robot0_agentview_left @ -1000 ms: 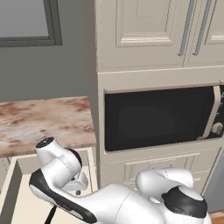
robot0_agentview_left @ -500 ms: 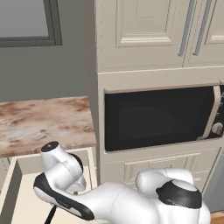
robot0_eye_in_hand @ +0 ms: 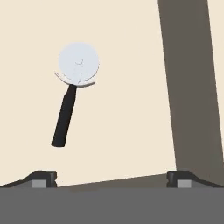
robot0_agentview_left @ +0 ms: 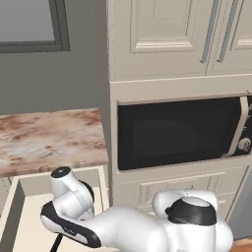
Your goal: Take the pizza cutter from the drawer on the left and place it on the dining counter for cutting.
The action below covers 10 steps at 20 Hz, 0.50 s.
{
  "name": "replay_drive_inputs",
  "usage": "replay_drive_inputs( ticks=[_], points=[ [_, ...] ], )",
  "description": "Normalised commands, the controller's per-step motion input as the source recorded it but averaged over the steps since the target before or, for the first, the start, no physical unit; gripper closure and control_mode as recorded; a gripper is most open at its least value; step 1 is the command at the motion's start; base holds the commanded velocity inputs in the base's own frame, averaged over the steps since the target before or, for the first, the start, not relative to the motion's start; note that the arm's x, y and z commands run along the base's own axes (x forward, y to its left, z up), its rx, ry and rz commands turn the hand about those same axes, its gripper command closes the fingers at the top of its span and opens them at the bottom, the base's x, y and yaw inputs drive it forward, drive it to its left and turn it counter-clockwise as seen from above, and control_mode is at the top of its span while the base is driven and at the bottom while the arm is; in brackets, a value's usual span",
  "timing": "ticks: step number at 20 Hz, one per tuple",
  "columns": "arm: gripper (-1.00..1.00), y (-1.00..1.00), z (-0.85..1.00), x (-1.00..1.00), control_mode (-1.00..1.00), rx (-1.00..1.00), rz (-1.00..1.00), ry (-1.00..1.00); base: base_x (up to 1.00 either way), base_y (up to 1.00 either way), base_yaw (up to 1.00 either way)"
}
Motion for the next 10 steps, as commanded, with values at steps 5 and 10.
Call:
replay_drive_inputs(
  ticks=[5,10],
  points=[
    [-1.0,0.45,-0.49,0.22,-1.0,0.0,0.04,0.0,0.0,0.0,0.0],
    [-1.0,0.29,-0.4,0.32,-1.0,0.0,0.05,0.0,0.0,0.0,0.0]
  ],
)
